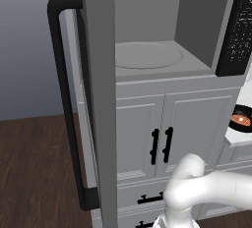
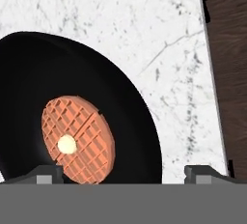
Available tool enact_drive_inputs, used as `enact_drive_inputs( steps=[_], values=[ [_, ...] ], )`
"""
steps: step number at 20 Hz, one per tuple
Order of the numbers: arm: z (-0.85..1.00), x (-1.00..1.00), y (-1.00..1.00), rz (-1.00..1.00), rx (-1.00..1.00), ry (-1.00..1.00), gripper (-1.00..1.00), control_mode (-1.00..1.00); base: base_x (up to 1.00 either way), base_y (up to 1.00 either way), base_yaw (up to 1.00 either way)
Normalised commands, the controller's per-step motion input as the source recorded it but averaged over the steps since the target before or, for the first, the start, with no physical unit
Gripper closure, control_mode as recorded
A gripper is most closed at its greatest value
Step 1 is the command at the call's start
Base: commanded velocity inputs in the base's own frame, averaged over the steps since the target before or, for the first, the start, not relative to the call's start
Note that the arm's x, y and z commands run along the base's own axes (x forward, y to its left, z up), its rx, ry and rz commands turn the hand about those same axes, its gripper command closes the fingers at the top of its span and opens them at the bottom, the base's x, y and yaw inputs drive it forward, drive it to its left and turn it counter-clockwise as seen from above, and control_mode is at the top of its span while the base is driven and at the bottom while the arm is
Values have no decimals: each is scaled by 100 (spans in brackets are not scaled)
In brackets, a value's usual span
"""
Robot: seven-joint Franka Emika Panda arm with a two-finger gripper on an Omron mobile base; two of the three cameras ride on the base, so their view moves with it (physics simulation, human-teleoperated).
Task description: Open the microwave, place the bowl with waffle inside the microwave, then close the microwave door and turn it on.
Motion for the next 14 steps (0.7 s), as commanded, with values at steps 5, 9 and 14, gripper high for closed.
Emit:
enact_drive_inputs(
  steps=[5, 9, 14],
  values=[
    [0, -9, -4, 0, -4, -4, -100, -100, 0, 0, 0],
    [-2, 0, 0, 0, -6, 0, -100, -100, 0, 0, 0],
    [-14, 0, 0, 0, -7, 0, -100, -100, 0, 0, 0]
  ],
)
